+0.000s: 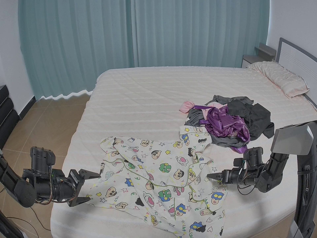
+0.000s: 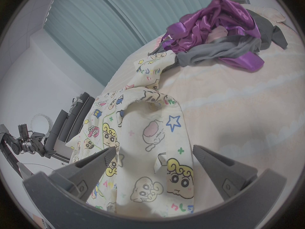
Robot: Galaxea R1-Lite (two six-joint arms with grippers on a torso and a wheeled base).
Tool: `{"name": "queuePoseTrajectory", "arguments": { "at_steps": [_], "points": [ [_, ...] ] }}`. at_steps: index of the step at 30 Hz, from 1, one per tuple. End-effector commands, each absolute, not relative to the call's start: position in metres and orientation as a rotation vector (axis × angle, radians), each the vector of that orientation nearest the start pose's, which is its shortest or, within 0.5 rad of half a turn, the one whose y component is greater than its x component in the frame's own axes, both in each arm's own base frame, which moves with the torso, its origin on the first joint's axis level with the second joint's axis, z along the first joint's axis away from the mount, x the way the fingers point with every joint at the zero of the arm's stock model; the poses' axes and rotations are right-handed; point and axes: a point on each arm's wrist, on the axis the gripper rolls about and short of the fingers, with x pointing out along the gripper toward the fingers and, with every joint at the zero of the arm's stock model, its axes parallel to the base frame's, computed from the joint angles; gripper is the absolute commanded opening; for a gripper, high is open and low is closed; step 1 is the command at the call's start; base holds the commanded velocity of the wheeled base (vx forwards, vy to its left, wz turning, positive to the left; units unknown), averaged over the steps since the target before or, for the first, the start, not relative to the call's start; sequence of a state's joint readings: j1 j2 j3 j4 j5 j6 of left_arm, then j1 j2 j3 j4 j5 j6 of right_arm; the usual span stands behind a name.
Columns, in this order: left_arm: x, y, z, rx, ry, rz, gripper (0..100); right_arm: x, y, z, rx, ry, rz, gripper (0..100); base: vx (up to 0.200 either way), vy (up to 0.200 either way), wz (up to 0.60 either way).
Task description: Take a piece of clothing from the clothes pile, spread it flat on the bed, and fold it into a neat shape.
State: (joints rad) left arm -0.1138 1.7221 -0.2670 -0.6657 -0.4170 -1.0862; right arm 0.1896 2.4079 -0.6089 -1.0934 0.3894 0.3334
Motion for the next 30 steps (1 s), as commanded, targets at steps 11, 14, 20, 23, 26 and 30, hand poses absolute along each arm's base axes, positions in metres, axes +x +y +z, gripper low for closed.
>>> {"name": "queuePoseTrajectory", "arguments": {
  "at_steps": [11, 14, 20, 23, 26, 30],
  "points": [
    [0.2087, -0.033, 0.0606, -1.126, 0.991, -0.022, 100, 0.331, 0.0709, -0.0601, 0.393, 0.811, 0.424, 100, 0.0, 0.0, 0.0],
    [0.2087, -0.033, 0.0606, -1.126, 0.991, -0.022, 100, 0.3317, 0.0689, -0.0604, 0.404, 0.812, 0.416, 0, 0.0, 0.0, 0.0],
    [0.2087, -0.033, 0.0606, -1.126, 0.991, -0.022, 100, 0.3326, 0.0664, -0.0592, 0.45, 0.815, 0.389, 0, 0.0, 0.0, 0.0],
    [0.2088, -0.033, 0.0607, -1.126, 0.989, -0.023, 100, 0.3328, 0.0653, -0.0596, 0.461, 0.816, 0.38, 0, 0.0, 0.0, 0.0],
    [0.2087, -0.033, 0.061, -1.128, 0.988, -0.023, 100, 0.3329, 0.0654, -0.0592, 0.462, 0.81, 0.381, 0, 0.0, 0.0, 0.0],
    [0.2087, -0.033, 0.061, -1.128, 0.988, -0.023, 100, 0.3308, 0.0638, -0.0592, 0.463, 0.815, 0.372, 0, 0.0, 0.0, 0.0]
  ]
}}
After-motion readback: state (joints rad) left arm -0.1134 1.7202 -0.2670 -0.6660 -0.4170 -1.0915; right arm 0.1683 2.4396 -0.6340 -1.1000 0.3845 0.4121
